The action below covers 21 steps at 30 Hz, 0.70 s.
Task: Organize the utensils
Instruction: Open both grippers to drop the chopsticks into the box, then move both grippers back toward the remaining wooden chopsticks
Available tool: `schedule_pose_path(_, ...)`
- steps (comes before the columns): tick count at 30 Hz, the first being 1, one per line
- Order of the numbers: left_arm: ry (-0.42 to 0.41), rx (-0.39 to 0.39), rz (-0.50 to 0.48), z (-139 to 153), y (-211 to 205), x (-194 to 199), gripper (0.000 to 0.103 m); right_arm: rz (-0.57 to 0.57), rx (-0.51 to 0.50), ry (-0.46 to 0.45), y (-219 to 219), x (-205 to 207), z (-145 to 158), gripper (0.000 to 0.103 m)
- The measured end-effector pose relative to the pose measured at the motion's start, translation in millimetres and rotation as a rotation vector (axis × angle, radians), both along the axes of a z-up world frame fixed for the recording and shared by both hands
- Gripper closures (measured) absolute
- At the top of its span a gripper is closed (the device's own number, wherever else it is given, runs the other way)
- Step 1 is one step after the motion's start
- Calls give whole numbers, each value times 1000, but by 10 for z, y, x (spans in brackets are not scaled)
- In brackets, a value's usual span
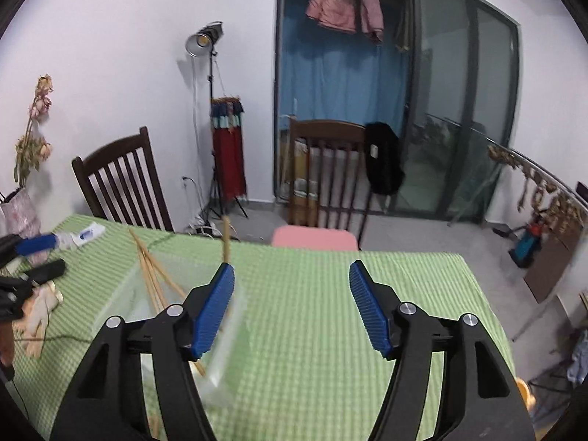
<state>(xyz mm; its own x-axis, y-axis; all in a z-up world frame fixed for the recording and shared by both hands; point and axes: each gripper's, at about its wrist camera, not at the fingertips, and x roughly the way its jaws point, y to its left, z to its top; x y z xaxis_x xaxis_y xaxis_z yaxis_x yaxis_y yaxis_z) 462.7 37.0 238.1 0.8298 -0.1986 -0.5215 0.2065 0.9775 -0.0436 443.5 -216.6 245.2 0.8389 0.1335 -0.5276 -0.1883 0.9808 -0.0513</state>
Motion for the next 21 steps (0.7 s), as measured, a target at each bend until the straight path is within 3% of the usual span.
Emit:
schedule_pose_path(6,-59,19,73,78,142,-575,14,-37,-29,-19,-265,-568,28,24)
schedule_pose_path(8,-85,24,81,121,173,-790,13,-34,-21,-47,-293,-753,66,18)
schedule_pose_path(14,-143,-6,88,199,196,-1338,10,-18,-9,-114,-303,-1296,91,17)
schedule_pose_path(21,-190,3,100,22,94,-1966,8,30,-3,-194,-185,-1838,-48,12)
